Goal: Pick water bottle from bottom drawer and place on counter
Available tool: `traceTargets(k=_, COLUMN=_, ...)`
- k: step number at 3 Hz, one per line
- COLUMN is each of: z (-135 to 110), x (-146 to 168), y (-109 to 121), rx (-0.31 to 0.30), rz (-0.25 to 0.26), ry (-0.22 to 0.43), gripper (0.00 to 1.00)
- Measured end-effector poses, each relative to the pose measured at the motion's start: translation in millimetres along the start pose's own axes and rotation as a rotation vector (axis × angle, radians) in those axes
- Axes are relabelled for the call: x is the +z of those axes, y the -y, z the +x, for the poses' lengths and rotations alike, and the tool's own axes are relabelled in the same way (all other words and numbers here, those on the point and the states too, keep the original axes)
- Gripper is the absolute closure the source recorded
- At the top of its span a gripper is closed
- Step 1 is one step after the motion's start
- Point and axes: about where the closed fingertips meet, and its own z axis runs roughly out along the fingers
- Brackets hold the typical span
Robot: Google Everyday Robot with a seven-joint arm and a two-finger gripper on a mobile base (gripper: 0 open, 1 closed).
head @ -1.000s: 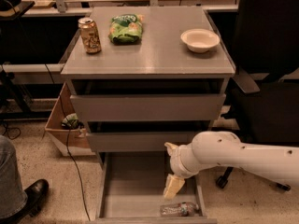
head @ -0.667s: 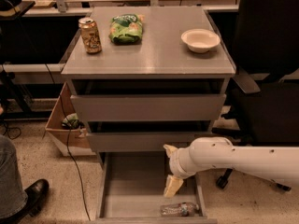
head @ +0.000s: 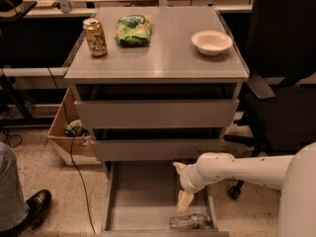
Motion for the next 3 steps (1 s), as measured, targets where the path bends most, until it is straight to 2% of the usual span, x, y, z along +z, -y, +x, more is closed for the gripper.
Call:
traceTargets(k=1, z=0, x=0, y=0, rx=0.0, rz=0.0, ry=0.0, gripper=0.0)
traceTargets(k=2, z=13, x=28, y=-4, rx=0.004, rz=0.002, ry=-0.001, gripper=0.0)
traceTargets(k=3, z=41, x=68, y=-3, rx=-0.002, rz=0.0, ry=-0.021, gripper=0.0)
